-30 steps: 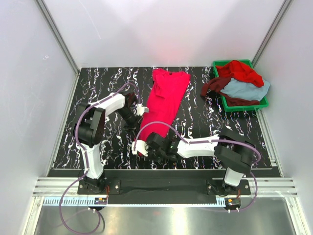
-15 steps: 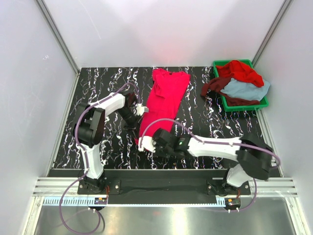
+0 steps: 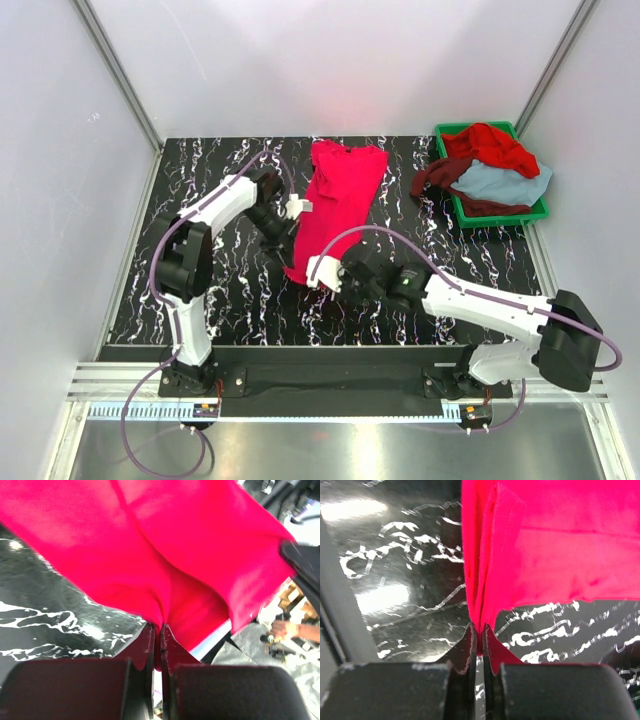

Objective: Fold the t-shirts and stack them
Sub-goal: Fold the tshirt

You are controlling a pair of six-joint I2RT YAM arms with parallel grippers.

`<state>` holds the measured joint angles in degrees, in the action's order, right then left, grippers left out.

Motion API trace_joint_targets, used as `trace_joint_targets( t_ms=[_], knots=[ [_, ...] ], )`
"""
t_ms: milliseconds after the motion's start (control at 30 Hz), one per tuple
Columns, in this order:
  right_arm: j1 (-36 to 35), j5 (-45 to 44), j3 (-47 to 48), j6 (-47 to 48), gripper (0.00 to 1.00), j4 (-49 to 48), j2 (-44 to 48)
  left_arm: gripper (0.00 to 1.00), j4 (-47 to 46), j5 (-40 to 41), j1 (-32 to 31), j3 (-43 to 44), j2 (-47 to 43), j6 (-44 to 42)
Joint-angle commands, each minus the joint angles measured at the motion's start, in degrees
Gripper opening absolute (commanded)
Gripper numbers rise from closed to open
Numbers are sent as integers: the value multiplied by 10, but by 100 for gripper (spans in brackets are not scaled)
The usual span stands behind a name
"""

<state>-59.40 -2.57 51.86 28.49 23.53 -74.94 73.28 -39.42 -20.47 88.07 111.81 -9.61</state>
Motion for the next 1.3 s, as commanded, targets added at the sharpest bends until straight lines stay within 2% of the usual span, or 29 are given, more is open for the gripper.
trace_joint_targets(
  t_ms=[0,400,933,1133,1267],
  knots=[
    [28,-24,-14,3,0,48,16,0,63,-17,-4,52,7,-44],
    [111,-25,29,40,0,-12,-45,0,118,13,1,184,73,-66],
    [222,-33,133,55,0,-100,-188,0,80,97,32,366,195,-38],
    [243,-37,182,54,0,-119,-248,0,64,129,34,455,256,-29],
    [257,-37,212,46,0,-119,-277,0,38,146,35,478,278,-20]
  ],
)
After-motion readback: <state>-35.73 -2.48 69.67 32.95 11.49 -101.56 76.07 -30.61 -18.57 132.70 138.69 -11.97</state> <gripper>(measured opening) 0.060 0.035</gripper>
